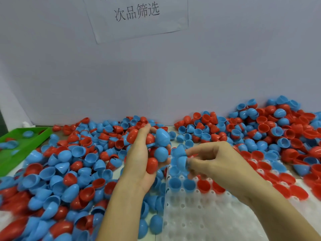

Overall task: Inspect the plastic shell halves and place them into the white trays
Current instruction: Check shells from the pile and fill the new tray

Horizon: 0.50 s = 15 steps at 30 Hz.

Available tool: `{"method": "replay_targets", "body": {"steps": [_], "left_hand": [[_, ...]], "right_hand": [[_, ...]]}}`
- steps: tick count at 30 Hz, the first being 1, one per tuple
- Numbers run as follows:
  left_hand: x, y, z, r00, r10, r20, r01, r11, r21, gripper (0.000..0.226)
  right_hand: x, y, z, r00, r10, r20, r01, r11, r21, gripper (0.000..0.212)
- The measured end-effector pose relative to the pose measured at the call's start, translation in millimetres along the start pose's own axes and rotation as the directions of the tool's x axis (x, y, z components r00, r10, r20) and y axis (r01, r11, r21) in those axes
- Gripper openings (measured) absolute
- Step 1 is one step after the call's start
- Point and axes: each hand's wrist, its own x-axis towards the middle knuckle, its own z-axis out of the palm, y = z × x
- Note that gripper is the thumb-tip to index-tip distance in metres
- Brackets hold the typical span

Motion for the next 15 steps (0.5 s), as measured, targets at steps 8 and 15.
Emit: {"method": "replay_targets", "body": {"steps": [8,15], "left_hand": [[5.6,-21.1,17.1,0.982,0.042,-0.183,-0.019,0.992,0.125,0.033],[2.4,-28.9,22.8,0.979,0.025,-0.203,-0.001,0.993,0.121,0.028]], "right_hand": [[0.9,-3.1,25.4,0.92,-0.258,-0.295,0.282,0.959,0.042,0.022],[-1.3,-5.4,31.1,0.934,-0.278,-0.227,0.256,0.959,-0.12,0.037]]}}
